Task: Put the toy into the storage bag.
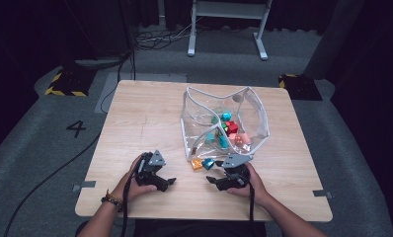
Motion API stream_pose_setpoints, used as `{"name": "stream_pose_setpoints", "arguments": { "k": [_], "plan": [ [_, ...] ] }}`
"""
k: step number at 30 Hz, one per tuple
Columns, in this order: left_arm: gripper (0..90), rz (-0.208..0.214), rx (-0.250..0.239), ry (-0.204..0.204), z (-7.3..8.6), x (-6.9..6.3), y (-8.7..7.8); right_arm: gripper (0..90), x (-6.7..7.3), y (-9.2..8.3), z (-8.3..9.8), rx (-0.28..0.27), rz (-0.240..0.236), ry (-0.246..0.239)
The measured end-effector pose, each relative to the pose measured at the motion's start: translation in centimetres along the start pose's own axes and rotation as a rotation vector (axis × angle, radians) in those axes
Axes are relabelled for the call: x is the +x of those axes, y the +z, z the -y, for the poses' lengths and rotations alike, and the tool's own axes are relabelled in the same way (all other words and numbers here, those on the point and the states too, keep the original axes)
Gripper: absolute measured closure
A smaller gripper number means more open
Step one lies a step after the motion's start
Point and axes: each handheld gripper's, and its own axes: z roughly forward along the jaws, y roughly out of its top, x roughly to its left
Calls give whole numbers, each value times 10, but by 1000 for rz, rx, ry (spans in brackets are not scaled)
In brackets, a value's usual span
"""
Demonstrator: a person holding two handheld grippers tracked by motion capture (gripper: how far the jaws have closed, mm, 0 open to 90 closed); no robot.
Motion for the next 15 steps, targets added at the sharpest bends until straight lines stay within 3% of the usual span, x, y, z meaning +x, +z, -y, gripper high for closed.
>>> {"name": "stream_pose_setpoints", "arguments": {
  "k": [3, 9, 15],
  "plan": [
    [68, 0, 0, 0, 0, 0, 0, 311, 1, 9, -6, -4, -7, 6],
    [69, 0, 1, 1, 0, 0, 0, 302, 0, 13, -8, -4, 60, 23],
    [68, 0, 1, 0, 0, 0, 0, 302, -3, 16, -10, 4, 67, 22]
  ]
}}
